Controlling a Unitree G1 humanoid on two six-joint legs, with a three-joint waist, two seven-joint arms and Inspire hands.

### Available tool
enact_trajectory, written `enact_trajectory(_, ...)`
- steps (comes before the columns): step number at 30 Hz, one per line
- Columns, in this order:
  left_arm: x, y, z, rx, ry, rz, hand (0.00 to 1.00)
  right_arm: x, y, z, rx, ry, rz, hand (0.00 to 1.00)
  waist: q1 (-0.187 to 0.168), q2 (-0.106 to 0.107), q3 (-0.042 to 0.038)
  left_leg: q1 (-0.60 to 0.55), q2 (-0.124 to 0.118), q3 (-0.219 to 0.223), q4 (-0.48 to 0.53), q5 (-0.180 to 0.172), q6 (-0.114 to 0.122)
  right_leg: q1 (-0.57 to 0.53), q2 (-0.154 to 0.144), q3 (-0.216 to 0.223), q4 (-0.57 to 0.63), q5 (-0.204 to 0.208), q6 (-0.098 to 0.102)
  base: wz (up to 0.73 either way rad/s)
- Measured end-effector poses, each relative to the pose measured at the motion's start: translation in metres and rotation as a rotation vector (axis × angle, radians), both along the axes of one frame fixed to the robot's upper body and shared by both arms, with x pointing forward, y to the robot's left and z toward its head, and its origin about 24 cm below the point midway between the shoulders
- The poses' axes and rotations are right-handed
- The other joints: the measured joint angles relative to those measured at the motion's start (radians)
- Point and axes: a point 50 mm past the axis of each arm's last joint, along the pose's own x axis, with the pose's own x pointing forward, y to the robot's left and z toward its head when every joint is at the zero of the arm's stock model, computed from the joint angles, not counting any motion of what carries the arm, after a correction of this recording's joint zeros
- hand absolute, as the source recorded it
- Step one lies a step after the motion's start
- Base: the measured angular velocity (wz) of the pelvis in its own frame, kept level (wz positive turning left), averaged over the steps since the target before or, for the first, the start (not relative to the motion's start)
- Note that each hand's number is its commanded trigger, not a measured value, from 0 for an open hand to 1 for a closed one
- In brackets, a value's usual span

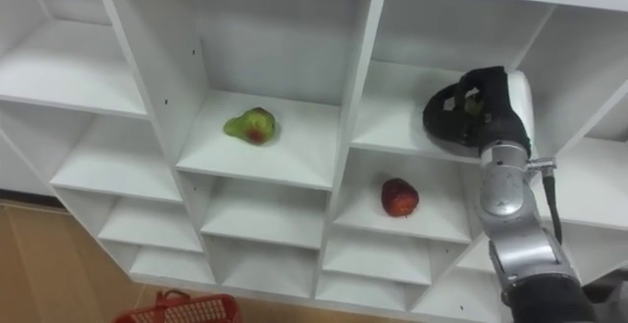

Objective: Collect fruits from the closet

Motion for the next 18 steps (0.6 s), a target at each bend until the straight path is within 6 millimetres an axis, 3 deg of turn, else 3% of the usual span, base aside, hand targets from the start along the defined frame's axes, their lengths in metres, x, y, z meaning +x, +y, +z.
enact_trajectory(12,0.018,-0.014,0.003,-0.08,-0.066,-0.05,1.0,-0.003,0.016,0.006,0.013,-0.046,0.066,1.0,-0.018,0.002,0.0014,-0.003,0.001,0.016,-0.002,0.0,0.0,-0.011,0.001,0.01,0.001,0.0,0.0,-0.02)
enact_trajectory(18,0.046,-0.034,0.018,-0.182,-0.214,-0.085,1.0,-0.01,0.034,0.008,0.03,-0.063,0.141,1.0,-0.019,0.002,0.0013,-0.001,0.001,0.018,-0.002,0.0,0.0,-0.014,0.0,0.012,0.004,0.0,0.0,-0.01)
